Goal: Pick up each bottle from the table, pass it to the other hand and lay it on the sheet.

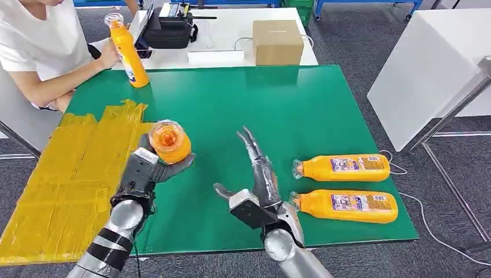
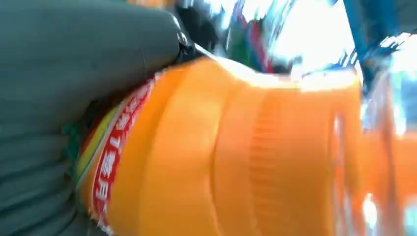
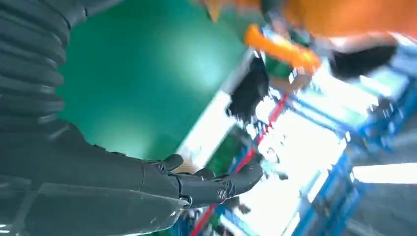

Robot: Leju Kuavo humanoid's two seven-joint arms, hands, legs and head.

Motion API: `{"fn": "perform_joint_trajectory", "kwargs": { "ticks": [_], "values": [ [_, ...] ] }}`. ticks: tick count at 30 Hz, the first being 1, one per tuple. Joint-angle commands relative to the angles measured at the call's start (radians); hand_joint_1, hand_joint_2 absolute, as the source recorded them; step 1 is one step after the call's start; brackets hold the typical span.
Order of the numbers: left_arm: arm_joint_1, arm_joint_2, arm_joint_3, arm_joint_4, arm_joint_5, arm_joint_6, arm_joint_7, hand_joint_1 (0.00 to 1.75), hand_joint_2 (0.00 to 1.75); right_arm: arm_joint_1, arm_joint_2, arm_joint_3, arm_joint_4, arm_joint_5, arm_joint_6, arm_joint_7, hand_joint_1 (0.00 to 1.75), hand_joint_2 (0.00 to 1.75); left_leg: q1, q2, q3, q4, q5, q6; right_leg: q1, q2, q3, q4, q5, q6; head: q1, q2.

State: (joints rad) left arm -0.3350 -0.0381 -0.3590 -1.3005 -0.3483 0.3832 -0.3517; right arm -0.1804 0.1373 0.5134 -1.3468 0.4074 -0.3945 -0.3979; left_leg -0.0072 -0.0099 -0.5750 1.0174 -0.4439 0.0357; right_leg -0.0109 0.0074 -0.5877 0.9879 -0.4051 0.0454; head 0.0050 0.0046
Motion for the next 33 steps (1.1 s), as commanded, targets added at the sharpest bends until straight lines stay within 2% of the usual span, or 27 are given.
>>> {"fn": "perform_joint_trajectory", "kwargs": {
  "ticks": [1,4,6,11,15,21,28,33],
  "values": [
    [-0.073,0.053,0.003,0.11,-0.495,0.157,0.131,1.75,1.75,0.046,-0.056,-0.079,-0.224,0.046,-0.027,0.029,0.0,1.75,0.0,-0.001,0.0,0.0,0.0,-0.001,0.0,-0.002,0.001,0.0,-0.001,-0.001,0.0,0.0],
    [-0.095,0.097,0.017,0.18,-0.865,0.175,0.303,1.75,1.75,0.063,-0.077,-0.099,-0.283,0.074,-0.014,0.054,0.0,1.75,0.002,-0.001,0.002,0.0,-0.001,-0.002,0.002,-0.002,0.003,-0.001,-0.001,-0.002,0.0,0.0],
    [-0.107,0.121,0.031,0.218,-0.969,0.17,0.358,1.75,1.75,0.071,-0.094,-0.105,-0.315,0.066,0.018,0.08,0.0,1.75,0.001,-0.001,0.002,0.0,0.0,-0.002,0.001,-0.002,0.002,-0.001,-0.001,-0.001,0.0,0.0],
    [-0.145,0.148,0.086,0.381,-1.014,0.132,0.36,1.75,1.75,0.08,-0.136,-0.142,-0.363,-0.077,0.15,0.09,0.0,1.75,0.001,0.001,0.002,0.0,-0.001,-0.002,0.001,-0.001,0.002,-0.001,-0.001,-0.001,0.0,0.0],
    [-0.162,0.149,0.105,0.481,-1.012,0.153,0.361,1.75,1.75,0.08,-0.152,-0.166,-0.365,-0.132,0.195,0.079,0.0,1.75,0.002,0.0,0.003,-0.001,0.0,-0.003,0.002,-0.001,0.003,-0.002,-0.001,-0.001,0.0,0.0],
    [-0.163,0.15,0.105,0.494,-1.01,0.164,0.358,1.75,1.75,0.08,-0.152,-0.169,-0.365,-0.135,0.197,0.078,0.0,1.75,0.001,0.0,0.001,0.0,0.0,-0.002,0.001,-0.001,0.001,0.0,-0.001,-0.001,0.0,0.0],
    [-0.196,0.105,0.148,0.657,-0.916,0.137,0.289,1.75,1.75,0.066,-0.149,-0.15,-0.348,-0.123,0.203,0.078,0.0,1.75,0.002,0.0,0.002,-0.001,0.0,-0.003,0.002,-0.001,0.003,-0.001,-0.001,-0.002,0.0,0.0],
    [-0.197,0.101,0.15,0.668,-0.909,0.14,0.283,1.75,1.75,0.06,-0.145,-0.145,-0.342,-0.122,0.205,0.079,0.0,1.75,0.001,0.0,0.001,0.0,0.0,-0.002,0.001,-0.001,0.001,-0.001,0.0,-0.001,0.0,0.0]
  ]
}}
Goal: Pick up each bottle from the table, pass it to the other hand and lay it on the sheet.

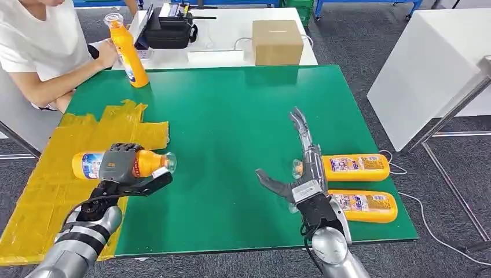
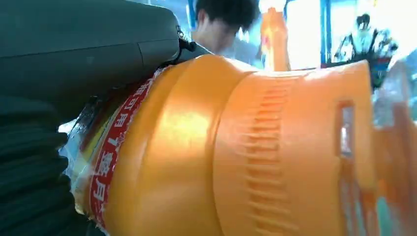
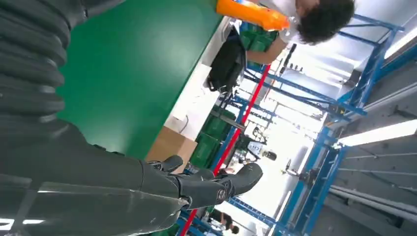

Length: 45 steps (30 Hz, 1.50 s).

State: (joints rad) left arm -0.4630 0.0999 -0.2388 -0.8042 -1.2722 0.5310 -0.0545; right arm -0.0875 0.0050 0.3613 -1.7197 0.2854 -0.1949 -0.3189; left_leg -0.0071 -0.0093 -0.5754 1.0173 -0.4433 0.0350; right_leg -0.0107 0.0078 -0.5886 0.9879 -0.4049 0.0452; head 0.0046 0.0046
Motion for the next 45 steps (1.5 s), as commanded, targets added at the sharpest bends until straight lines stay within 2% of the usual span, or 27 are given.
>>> {"fn": "perform_joint_trajectory", "kwargs": {
  "ticks": [1,5,6,7,8,11,15,17,18,31,38,42,43,44,45],
  "values": [
    [-0.069,-0.037,0.03,0.171,0.015,-0.007,-0.015,1.75,1.75,-0.033,-0.013,0.007,0.031,0.0,0.005,0.0,0.0,1.75,0.001,0.0,0.001,0.0,-0.001,-0.001,0.001,-0.001,0.001,0.0,-0.001,-0.001,0.0,0.0],
    [-0.077,-0.046,0.039,0.191,0.038,-0.019,-0.029,1.75,1.75,-0.037,-0.014,0.009,0.038,0.001,0.006,0.002,0.0,1.75,0.002,0.0,0.001,0.001,-0.001,-0.002,0.002,-0.001,0.002,-0.001,-0.001,-0.001,0.0,0.0],
    [-0.078,-0.051,0.044,0.198,0.049,-0.024,-0.035,1.68,1.75,-0.039,-0.013,0.011,0.042,0.001,0.008,0.004,0.0,1.75,0.003,0.0,0.002,0.001,-0.002,-0.002,0.003,-0.001,0.003,-0.002,-0.001,-0.001,0.0,0.0],
    [-0.08,-0.061,0.054,0.218,0.075,-0.028,-0.052,0.65,1.75,-0.047,-0.011,0.016,0.053,0.001,0.011,0.007,0.0,1.75,0.002,0.0,0.002,0.0,-0.001,-0.002,0.002,-0.002,0.003,-0.001,-0.001,-0.001,0.0,0.0],
    [-0.083,-0.067,0.06,0.233,0.091,-0.036,-0.06,0.0,1.75,-0.05,-0.01,0.019,0.06,0.002,0.012,0.008,0.0,1.75,0.002,0.0,0.001,0.0,-0.001,-0.002,0.002,-0.001,0.003,-0.001,-0.001,-0.001,0.0,0.0],
    [-0.097,-0.079,0.08,0.29,0.16,-0.121,-0.093,0.0,1.75,-0.063,-0.005,0.028,0.076,0.004,0.014,0.013,0.0,1.75,0.002,0.001,0.003,-0.001,-0.001,-0.003,0.002,0.0,0.004,-0.002,0.0,-0.002,0.0,0.0],
    [-0.103,-0.077,0.066,0.343,0.161,-0.162,-0.075,0.0,1.75,-0.075,0.001,0.04,0.09,0.005,0.026,0.025,0.0,1.75,0.002,0.002,0.003,-0.002,-0.001,-0.003,0.002,0.001,0.004,-0.003,0.0,-0.002,0.0,0.0],
    [-0.112,-0.072,0.035,0.391,0.137,-0.256,-0.041,0.0,1.75,-0.085,0.012,0.046,0.105,0.011,0.029,0.03,0.0,1.75,0.002,0.003,0.004,-0.002,-0.001,-0.002,0.002,0.001,0.005,-0.003,0.0,-0.002,0.0,0.0],
    [-0.112,-0.071,0.026,0.404,0.13,-0.284,-0.034,0.0,0.0,-0.091,0.014,0.051,0.113,0.019,0.031,0.036,0.0,1.75,0.001,0.003,0.004,-0.001,-0.001,-0.002,0.001,0.002,0.005,-0.002,0.0,-0.001,0.0,0.0],
    [-0.081,-0.091,0.062,0.407,0.181,-0.27,-0.038,0.0,0.0,-0.098,0.023,0.049,0.154,0.023,0.029,0.04,0.0,1.75,0.0,0.003,0.012,-0.003,0.0,-0.002,0.0,0.002,0.013,-0.003,0.001,-0.001,0.0,0.0],
    [-0.049,-0.101,0.107,0.372,0.257,-0.251,-0.101,0.0,0.0,-0.095,0.023,0.04,0.164,0.023,0.025,0.04,0.0,1.75,0.001,0.004,0.013,-0.004,0.001,-0.003,0.001,0.003,0.014,-0.004,0.002,-0.002,0.0,0.0],
    [-0.021,-0.113,0.136,0.307,0.304,-0.134,-0.158,0.0,0.0,-0.085,0.021,0.031,0.163,0.024,0.021,0.036,0.0,1.75,0.0,0.001,0.014,-0.002,0.0,-0.002,0.0,0.001,0.015,-0.001,0.001,-0.001,0.0,0.0],
    [-0.008,-0.118,0.143,0.274,0.324,-0.065,-0.194,0.0,0.0,-0.08,0.021,0.027,0.16,0.023,0.016,0.035,0.0,1.75,0.001,0.003,0.013,-0.003,0.001,-0.003,0.001,0.002,0.014,-0.003,0.002,-0.002,0.0,0.0],
    [-0.01,-0.12,0.142,0.273,0.324,-0.066,-0.194,0.0,0.0,-0.079,0.02,0.026,0.16,0.023,0.016,0.035,0.0,1.75,0.0,0.001,0.013,-0.003,0.001,-0.002,0.0,0.0,0.015,-0.002,0.001,-0.001,0.0,0.0],
    [0.014,-0.132,0.17,0.206,0.388,0.002,-0.278,0.0,0.0,-0.074,0.018,0.024,0.156,0.02,0.006,0.028,0.0,1.75,0.001,0.002,0.013,-0.003,0.001,-0.003,0.001,0.001,0.014,-0.003,0.002,-0.002,0.0,0.0]
  ]
}}
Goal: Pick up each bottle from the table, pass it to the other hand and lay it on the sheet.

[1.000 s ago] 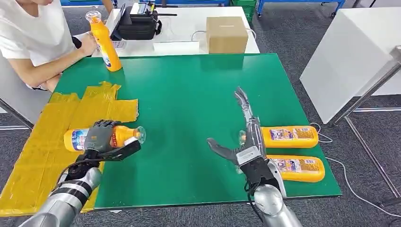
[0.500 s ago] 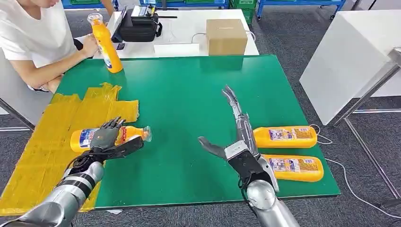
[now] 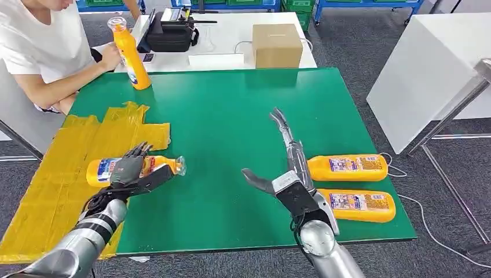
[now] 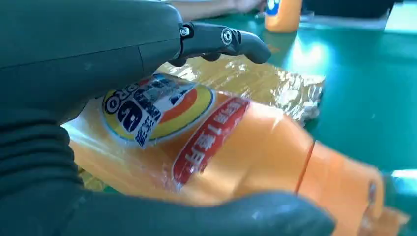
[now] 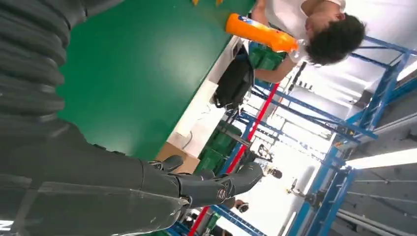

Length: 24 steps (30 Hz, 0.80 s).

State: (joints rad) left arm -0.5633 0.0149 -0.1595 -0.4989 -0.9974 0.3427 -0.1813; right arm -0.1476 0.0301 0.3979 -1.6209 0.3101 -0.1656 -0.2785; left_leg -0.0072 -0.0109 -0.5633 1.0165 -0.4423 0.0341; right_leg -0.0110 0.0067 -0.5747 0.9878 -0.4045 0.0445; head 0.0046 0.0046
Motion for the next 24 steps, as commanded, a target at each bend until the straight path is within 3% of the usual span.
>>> {"fn": "perform_joint_trajectory", "kwargs": {
  "ticks": [1,2,11,15,17,24],
  "values": [
    [0.129,-0.056,0.111,-0.145,0.185,0.211,-0.219,0.0,0.0,-0.011,-0.011,-0.011,0.056,-0.008,-0.032,-0.017,0.0,1.75,0.001,0.002,0.001,-0.001,0.0,-0.001,0.001,0.001,0.0,-0.001,0.0,-0.001,0.0,0.0],
    [0.133,-0.057,0.114,-0.159,0.2,0.214,-0.228,0.0,1.75,-0.01,-0.012,-0.01,0.056,-0.009,-0.033,-0.019,0.0,1.75,0.001,0.002,-0.001,-0.001,0.0,-0.002,0.001,0.001,-0.001,-0.002,0.001,-0.001,0.0,0.0],
    [0.23,-0.069,0.128,-0.445,0.381,0.289,-0.328,0.0,1.75,0.004,-0.032,-0.019,0.039,0.016,-0.098,-0.016,0.0,1.75,0.004,0.003,-0.007,0.0,-0.002,-0.004,0.004,0.0,-0.007,-0.003,0.0,-0.003,0.0,0.0],
    [0.283,-0.107,0.143,-0.585,0.465,0.333,-0.391,0.0,1.75,-0.014,-0.073,-0.043,0.027,0.144,-0.162,0.026,0.0,1.75,0.002,0.002,-0.009,0.001,-0.001,-0.001,0.002,-0.001,-0.009,-0.001,-0.001,-0.001,0.0,0.0],
    [0.305,-0.16,0.218,-0.675,0.492,0.355,-0.466,0.0,1.75,-0.036,-0.113,-0.059,0.025,0.234,-0.176,0.066,0.0,1.75,0.002,0.001,-0.011,0.002,-0.001,-0.001,0.002,-0.001,-0.011,-0.001,0.0,-0.001,0.0,0.0],
    [0.309,-0.176,0.245,-0.696,0.508,0.355,-0.493,0.0,1.75,-0.04,-0.125,-0.059,0.025,0.275,-0.174,0.086,0.0,1.75,0.0,0.002,-0.012,0.001,-0.001,-0.001,0.001,0.001,-0.012,0.0,0.0,-0.001,0.0,0.0]
  ]
}}
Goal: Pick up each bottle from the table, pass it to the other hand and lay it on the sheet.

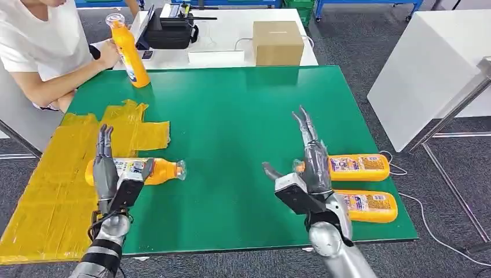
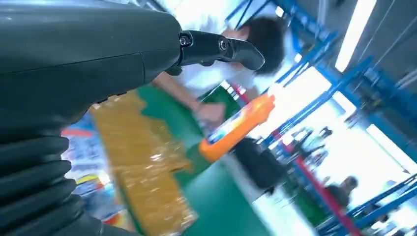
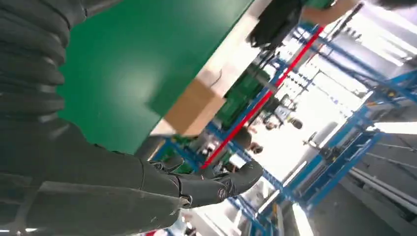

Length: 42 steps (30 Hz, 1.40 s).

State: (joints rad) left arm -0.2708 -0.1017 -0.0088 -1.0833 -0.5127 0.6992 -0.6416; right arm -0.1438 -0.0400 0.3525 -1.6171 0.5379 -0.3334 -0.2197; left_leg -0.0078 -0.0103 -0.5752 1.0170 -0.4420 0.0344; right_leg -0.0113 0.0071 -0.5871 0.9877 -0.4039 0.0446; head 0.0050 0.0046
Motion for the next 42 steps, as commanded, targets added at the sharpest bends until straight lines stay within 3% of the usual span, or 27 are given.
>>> {"fn": "perform_joint_trajectory", "kwargs": {
  "ticks": [1,4,7,12,22,23,26,27,38,42],
  "values": [
    [0.021,-0.069,0.108,-0.131,0.04,-0.001,-0.055,0.0,1.75,-0.05,-0.075,-0.012,0.023,0.088,-0.002,0.048,0.0,1.75,0.001,0.002,0.001,0.0,-0.001,-0.002,0.001,0.0,0.001,-0.001,0.0,-0.001,0.0,0.0],
    [0.059,-0.056,0.064,-0.228,0.094,-0.001,-0.042,0.0,1.75,-0.073,-0.171,-0.033,0.021,0.163,0.093,0.124,0.0,1.75,0.001,0.001,-0.001,0.001,-0.001,-0.002,0.002,-0.001,0.0,0.0,0.0,-0.001,-0.001,0.0],
    [0.091,-0.028,0.006,-0.284,0.101,-0.022,0.024,0.0,1.75,-0.092,-0.32,-0.034,0.055,0.212,0.262,0.166,0.0,1.75,0.001,0.0,0.0,0.001,-0.001,-0.001,0.001,-0.001,0.0,-0.001,0.001,-0.001,-0.001,0.0],
    [0.116,-0.014,-0.042,-0.305,0.293,-0.25,0.123,0.0,1.75,-0.123,-0.547,-0.045,0.137,0.158,0.454,0.142,0.0,1.75,0.0,-0.003,0.0,0.001,-0.001,0.0,0.0,-0.003,0.001,-0.001,0.0,-0.001,0.0,0.0],
    [0.12,-0.008,-0.08,-0.326,0.349,-0.321,0.127,0.0,1.75,-0.179,-0.56,-0.035,0.221,0.126,0.479,0.167,0.0,1.75,-0.002,0.001,-0.004,0.0,0.001,0.001,-0.002,0.0,-0.004,-0.002,0.004,0.001,-0.001,0.0],
    [0.125,-0.008,-0.089,-0.336,0.35,-0.32,0.127,0.0,1.75,-0.18,-0.557,-0.042,0.241,0.13,0.468,0.166,0.0,0.0,-0.002,0.001,-0.004,0.0,0.001,0.002,-0.002,-0.001,-0.004,-0.002,0.004,0.001,-0.001,0.0],
    [0.128,-0.006,-0.103,-0.334,0.347,-0.325,0.135,0.0,1.75,-0.157,-0.55,-0.072,0.258,0.16,0.433,0.178,0.0,0.0,-0.001,0.001,-0.004,0.0,0.001,0.001,0.0,-0.001,-0.003,-0.003,0.004,0.001,-0.001,0.0],
    [0.129,-0.007,-0.104,-0.332,0.346,-0.325,0.136,0.0,1.75,-0.149,-0.547,-0.074,0.257,0.168,0.427,0.181,0.0,1.75,-0.001,0.0,-0.003,0.0,0.001,0.002,0.0,-0.001,-0.002,-0.003,0.004,0.001,-0.001,0.0],
    [0.128,-0.011,-0.109,-0.316,0.336,-0.331,0.147,0.0,1.75,-0.14,-0.511,-0.092,0.283,0.224,0.395,0.214,0.0,1.75,-0.001,0.001,-0.003,-0.001,0.001,0.001,0.0,0.0,-0.002,-0.004,0.004,0.001,-0.001,0.0],
    [0.113,-0.017,-0.122,-0.291,0.332,-0.343,0.155,0.0,1.75,-0.185,-0.463,-0.081,0.391,0.278,0.394,0.226,0.0,1.75,-0.001,0.002,-0.003,-0.001,0.001,0.002,-0.001,0.0,-0.002,-0.004,0.004,0.001,-0.001,0.0]
  ]
}}
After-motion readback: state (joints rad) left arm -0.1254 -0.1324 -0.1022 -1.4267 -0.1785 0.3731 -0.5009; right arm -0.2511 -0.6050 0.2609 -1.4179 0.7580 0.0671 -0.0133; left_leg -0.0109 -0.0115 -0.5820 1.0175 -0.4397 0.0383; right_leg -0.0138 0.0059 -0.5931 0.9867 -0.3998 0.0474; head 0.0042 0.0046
